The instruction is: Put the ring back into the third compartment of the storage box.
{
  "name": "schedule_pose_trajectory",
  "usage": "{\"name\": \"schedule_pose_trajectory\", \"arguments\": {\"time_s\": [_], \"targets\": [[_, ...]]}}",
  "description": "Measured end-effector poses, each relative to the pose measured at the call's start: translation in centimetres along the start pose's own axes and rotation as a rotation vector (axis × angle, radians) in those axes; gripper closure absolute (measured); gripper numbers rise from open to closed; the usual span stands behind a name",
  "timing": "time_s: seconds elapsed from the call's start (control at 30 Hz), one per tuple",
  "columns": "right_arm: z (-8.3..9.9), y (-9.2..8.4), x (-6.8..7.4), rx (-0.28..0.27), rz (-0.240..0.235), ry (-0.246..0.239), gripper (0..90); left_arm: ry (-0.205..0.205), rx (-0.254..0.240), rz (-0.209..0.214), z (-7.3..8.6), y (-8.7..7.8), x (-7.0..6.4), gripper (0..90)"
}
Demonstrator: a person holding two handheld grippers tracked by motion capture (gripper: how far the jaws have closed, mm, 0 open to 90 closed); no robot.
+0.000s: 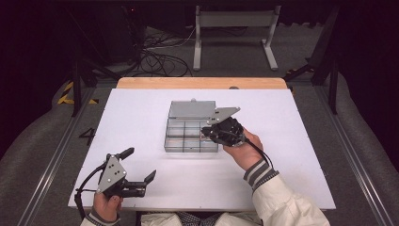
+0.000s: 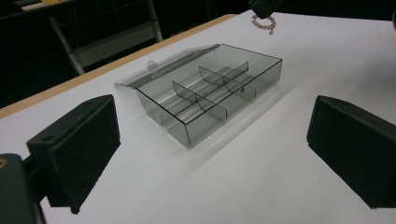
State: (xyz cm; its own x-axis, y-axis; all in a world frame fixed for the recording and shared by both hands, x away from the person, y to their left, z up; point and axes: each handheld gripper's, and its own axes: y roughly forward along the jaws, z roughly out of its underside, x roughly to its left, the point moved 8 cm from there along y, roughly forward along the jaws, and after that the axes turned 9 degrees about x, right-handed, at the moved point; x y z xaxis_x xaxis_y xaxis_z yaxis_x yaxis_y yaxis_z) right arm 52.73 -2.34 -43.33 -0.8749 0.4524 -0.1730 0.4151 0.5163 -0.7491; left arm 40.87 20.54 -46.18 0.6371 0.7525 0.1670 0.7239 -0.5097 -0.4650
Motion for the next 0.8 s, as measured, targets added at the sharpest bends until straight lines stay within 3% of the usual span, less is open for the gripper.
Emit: {"name": "schedule_pose_trajectory", "arguments": {"time_s": [0.43,0.8], "targets": [[0.3,0.5,-2.4,0.021,0.038,0.044,86.4,-0.001,-0.002,0.002,0.0,0.0,0.0,3.2],[0.7,2.1,-4.1,0.049,0.068,0.089,86.4,-0.003,0.001,0.006,0.0,0.0,-0.1,3.2]]}}
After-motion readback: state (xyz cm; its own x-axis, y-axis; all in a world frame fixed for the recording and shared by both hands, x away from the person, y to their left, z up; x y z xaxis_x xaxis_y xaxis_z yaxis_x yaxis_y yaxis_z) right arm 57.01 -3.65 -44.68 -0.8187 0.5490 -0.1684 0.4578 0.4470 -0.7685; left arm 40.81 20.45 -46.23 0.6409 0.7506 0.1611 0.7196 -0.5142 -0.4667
